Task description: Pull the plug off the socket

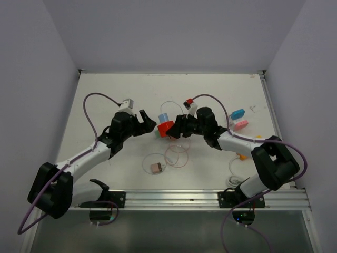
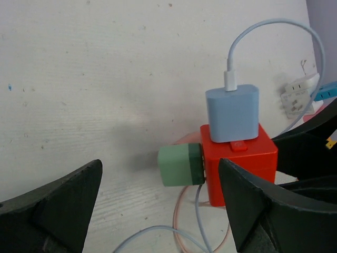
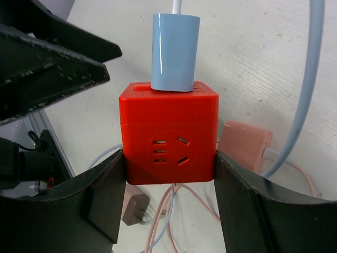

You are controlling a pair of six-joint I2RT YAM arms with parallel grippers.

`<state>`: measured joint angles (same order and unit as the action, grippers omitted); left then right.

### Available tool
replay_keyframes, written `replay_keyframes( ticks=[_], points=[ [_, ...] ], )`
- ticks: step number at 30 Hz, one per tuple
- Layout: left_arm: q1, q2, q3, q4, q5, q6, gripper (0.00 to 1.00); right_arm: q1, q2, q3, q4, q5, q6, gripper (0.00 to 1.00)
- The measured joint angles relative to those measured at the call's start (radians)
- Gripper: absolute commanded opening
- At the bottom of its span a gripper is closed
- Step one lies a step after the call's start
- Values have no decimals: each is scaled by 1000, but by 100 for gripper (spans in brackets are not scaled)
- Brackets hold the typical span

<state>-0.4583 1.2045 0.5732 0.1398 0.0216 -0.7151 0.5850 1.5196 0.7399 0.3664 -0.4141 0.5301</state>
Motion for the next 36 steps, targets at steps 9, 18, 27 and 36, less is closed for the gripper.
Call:
replay_keyframes(
  ticks=[9, 18, 27, 36],
  points=[
    [-2, -6, 93, -19, 6, -16, 92, 60, 0, 21, -37, 9, -59, 0],
    [-43, 85, 178, -61, -14, -50, 87, 95, 0, 29, -66, 36, -89, 0],
    [-97, 153, 227, -106, -69, -71, 79, 104, 0, 29, -69, 55, -98, 0],
    [-126, 194, 228, -121, -83, -86, 63, 110, 0, 29, -69, 58, -104, 0]
  ],
)
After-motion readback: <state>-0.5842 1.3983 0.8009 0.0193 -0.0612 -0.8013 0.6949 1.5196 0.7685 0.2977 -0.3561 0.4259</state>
